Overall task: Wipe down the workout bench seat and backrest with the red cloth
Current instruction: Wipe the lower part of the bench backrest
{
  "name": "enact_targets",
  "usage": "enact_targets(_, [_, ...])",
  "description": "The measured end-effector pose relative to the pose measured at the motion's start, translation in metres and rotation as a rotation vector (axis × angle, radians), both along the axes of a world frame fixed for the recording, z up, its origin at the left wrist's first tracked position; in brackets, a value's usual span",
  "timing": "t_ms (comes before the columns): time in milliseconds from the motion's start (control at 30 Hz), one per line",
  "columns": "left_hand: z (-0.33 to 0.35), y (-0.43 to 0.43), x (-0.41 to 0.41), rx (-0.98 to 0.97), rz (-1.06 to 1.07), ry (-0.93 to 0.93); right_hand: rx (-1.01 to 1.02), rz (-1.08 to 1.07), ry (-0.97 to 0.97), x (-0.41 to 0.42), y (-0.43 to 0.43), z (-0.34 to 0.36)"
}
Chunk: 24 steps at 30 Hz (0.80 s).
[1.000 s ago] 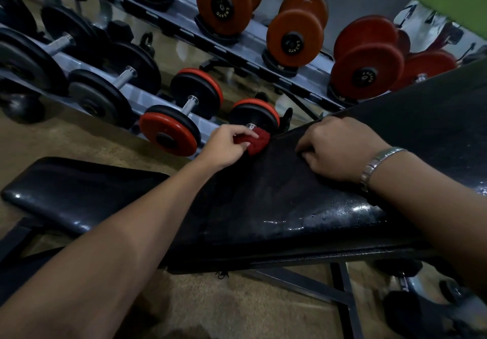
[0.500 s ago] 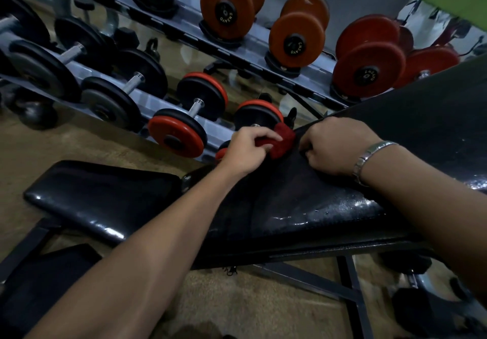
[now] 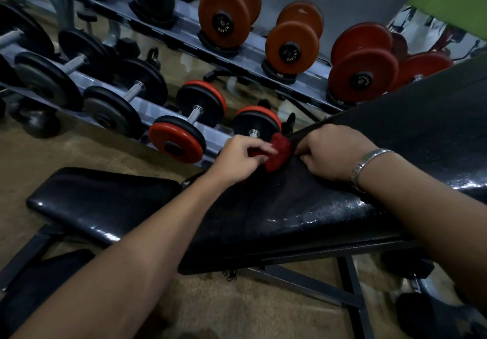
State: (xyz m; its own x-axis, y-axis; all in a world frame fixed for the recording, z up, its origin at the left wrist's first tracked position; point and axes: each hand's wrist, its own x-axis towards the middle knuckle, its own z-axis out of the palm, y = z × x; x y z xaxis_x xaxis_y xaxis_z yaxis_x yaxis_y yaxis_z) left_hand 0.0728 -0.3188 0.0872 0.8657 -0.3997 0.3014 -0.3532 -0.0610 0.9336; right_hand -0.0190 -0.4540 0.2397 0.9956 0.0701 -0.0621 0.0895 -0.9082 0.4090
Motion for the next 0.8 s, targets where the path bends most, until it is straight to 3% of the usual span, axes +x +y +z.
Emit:
enact_targets(100, [0.0,0.008,0.01,0.093,0.044,-0.013,0.03,-0.009,0.002,0.001,-0.001,-0.001])
enact_targets(333, [0.002,0.021,-0.041,-0.028,-0.087,0.031,0.088,-0.071,0.021,0.003,-0.002,0.004])
enact_targets(467, [0.007,0.02,-0.029,0.06,0.012,-0.016,0.098,-0.086,0.039,0.004,0.002,0.007])
enact_targets(633, [0.012,0.008,-0.063,-0.102,-0.064,0.005,0.037,-0.063,0.034,-0.006,-0.001,0.012])
enact_targets(800, [0.01,0.029,-0.052,0.047,-0.056,-0.01,-0.081,0.059,-0.021,-0.015,-0.009,0.016])
